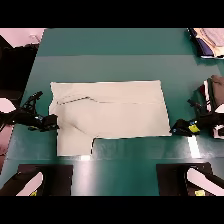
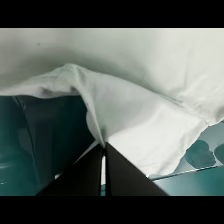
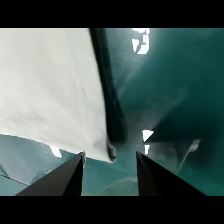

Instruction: Fold the shirts.

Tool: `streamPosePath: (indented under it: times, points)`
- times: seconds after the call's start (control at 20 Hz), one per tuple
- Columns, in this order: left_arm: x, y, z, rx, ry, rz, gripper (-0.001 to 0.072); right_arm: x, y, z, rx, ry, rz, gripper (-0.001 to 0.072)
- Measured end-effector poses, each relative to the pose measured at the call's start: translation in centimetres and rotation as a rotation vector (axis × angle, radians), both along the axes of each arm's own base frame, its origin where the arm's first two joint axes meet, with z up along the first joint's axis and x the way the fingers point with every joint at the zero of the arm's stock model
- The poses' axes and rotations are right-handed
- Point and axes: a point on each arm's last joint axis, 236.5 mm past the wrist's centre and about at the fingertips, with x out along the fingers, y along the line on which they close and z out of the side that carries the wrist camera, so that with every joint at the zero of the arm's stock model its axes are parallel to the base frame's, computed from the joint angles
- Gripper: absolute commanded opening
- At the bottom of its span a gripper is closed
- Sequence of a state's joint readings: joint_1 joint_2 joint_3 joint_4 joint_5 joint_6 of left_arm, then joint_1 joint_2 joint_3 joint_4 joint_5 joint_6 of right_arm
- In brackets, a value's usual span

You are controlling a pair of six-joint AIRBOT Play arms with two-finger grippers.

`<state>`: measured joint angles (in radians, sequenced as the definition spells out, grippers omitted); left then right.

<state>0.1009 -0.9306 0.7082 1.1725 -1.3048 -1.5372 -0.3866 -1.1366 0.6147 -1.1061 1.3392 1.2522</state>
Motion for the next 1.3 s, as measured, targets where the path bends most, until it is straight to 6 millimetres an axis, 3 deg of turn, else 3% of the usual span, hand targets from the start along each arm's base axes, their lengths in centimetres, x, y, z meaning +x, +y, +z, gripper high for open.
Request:
streamPosePath:
  times: [0.15, 0.25, 0.3, 0.35, 0.6, 0.8, 1.05, 1.15, 1.3]
  points:
    - [0.1, 0.0, 0.1, -0.002, -0.004, 0.001, 0.003, -0.2, 0.7, -0.3, 0.025, -0.003, -0.005, 0.0304]
    - [0.1, 0.0, 0.1, -0.002, -0.004, 0.001, 0.003, -0.3, 1.3, -0.4, 0.03, -0.006, 0.013, 0.0295]
    - [0.1, 0.0, 0.1, -0.002, -0.004, 0.001, 0.003, -0.3, 1.6, -0.4, 0.031, -0.008, 0.027, 0.0128]
    - [0.1, 0.0, 0.1, -0.002, -0.004, 0.001, 0.003, -0.3, 1.8, -0.6, 0.021, -0.011, 0.046, 0.0015]
    - [0.1, 0.0, 0.3, 0.004, -0.008, -0.019, 0.0028, -0.6, 1.7, -0.3, -0.029, -0.02, 0.137, 0.0013]
    - [-0.8, -0.2, 1.9, -0.002, -0.015, -0.048, 0.0028, -2.0, -1.2, 2.3, -0.17, -0.018, 0.237, 0.0013]
    - [-3.4, -2.8, 5.7, -0.105, -0.051, -0.094, 0.0029, -3.7, -4.1, 5.9, -0.334, -0.062, 0.279, 0.0013]
    - [-3.3, -3.7, 6.7, -0.146, -0.085, -0.094, 0.0029, -3.5, -4.1, 6.8, -0.354, -0.108, 0.27, 0.0013]
    - [-1.1, -4.1, 7.8, -0.165, -0.164, -0.063, 0.0029, -1.9, -3.4, 7.8, -0.336, -0.189, 0.244, 0.0012]
